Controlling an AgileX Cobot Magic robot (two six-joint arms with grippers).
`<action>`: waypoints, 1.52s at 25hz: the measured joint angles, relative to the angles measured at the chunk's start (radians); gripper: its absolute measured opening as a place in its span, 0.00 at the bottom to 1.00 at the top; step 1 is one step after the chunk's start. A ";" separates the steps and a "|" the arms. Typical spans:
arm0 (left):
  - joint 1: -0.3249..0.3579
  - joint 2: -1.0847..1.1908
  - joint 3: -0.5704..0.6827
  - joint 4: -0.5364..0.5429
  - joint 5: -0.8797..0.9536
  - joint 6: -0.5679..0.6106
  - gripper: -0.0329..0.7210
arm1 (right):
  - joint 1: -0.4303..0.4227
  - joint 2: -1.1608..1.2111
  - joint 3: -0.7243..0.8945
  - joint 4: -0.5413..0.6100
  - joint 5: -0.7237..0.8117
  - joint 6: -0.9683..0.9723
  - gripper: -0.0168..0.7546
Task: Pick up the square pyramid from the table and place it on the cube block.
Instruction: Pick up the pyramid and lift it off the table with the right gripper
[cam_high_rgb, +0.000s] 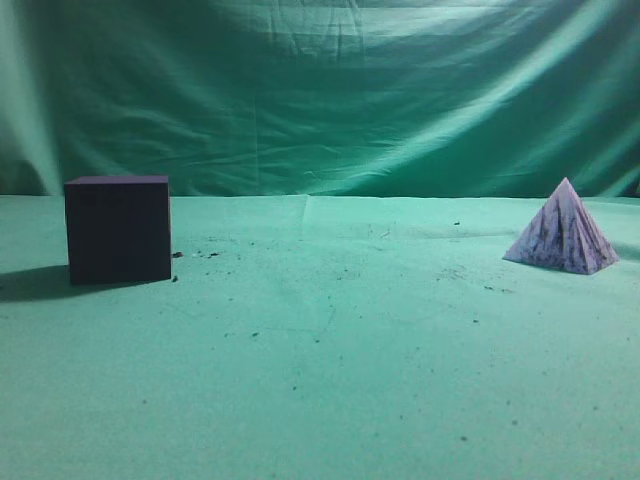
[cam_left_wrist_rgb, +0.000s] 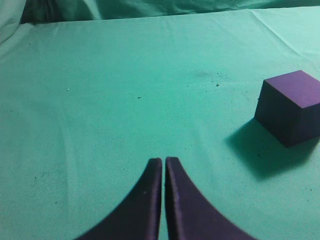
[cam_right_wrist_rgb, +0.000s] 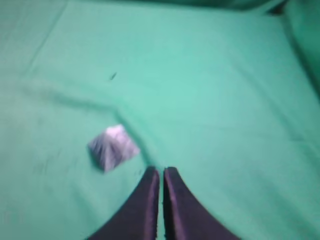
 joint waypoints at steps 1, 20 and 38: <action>0.000 0.000 0.000 0.000 0.000 0.000 0.04 | 0.032 0.056 -0.029 0.000 0.024 -0.018 0.09; 0.000 0.000 0.000 -0.003 0.000 0.000 0.04 | 0.210 0.930 -0.527 -0.053 0.292 0.192 0.89; 0.000 0.000 0.000 -0.007 0.000 0.000 0.04 | 0.210 1.136 -0.563 -0.158 0.173 0.191 0.70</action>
